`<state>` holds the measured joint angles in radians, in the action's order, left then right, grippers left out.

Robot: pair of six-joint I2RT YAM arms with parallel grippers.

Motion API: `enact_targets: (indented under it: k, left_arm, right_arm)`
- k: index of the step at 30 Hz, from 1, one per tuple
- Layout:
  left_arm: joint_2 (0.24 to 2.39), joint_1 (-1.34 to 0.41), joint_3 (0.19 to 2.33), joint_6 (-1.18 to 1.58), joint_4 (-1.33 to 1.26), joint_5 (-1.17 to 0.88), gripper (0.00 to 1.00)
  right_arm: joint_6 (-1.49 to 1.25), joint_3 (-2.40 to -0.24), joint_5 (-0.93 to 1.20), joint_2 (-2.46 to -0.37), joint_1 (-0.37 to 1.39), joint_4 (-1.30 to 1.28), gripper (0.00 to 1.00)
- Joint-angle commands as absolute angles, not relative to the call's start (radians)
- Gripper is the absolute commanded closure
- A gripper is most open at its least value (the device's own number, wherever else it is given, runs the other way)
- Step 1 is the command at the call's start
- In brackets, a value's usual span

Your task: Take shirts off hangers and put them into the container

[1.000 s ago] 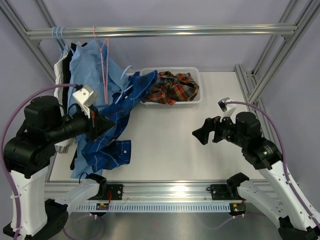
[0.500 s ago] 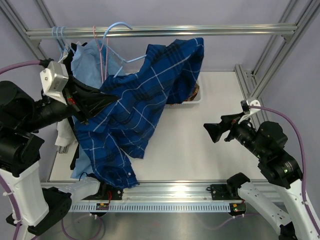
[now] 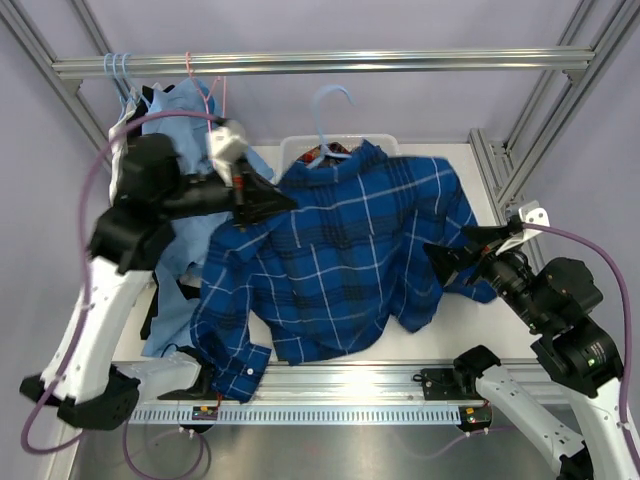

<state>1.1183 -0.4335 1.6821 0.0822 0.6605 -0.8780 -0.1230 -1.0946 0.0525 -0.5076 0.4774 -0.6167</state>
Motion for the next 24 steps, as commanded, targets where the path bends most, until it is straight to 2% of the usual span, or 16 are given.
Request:
enact_targets:
  k: [1, 5, 8, 15, 24]
  left_arm:
    - [1.157, -0.549, 1.571, 0.020, 0.612, -0.735, 1.00]
    - [1.175, -0.668, 1.404, 0.075, 0.415, -0.594, 1.00]
    - [1.195, -0.727, 1.359, 0.069, 0.371, -0.526, 1.00]
    - [1.275, -0.847, 1.342, 0.075, 0.273, -0.434, 1.00]
    - [1.374, -0.864, 1.353, 0.109, 0.235, -0.431, 1.00]
  right_arm:
    - [-0.071, -1.138, 0.083, -0.537, 0.474, -0.632, 0.01]
    - [-0.052, -1.143, 0.123, -0.583, 0.474, -0.617, 0.00]
    - [-0.055, -1.152, 0.164, -0.630, 0.476, -0.601, 0.00]
    - [-0.176, -1.134, 0.212, -0.771, 0.476, -0.430, 0.01]
    - [-0.212, -1.149, 0.196, -0.871, 0.489, -0.296, 0.04]
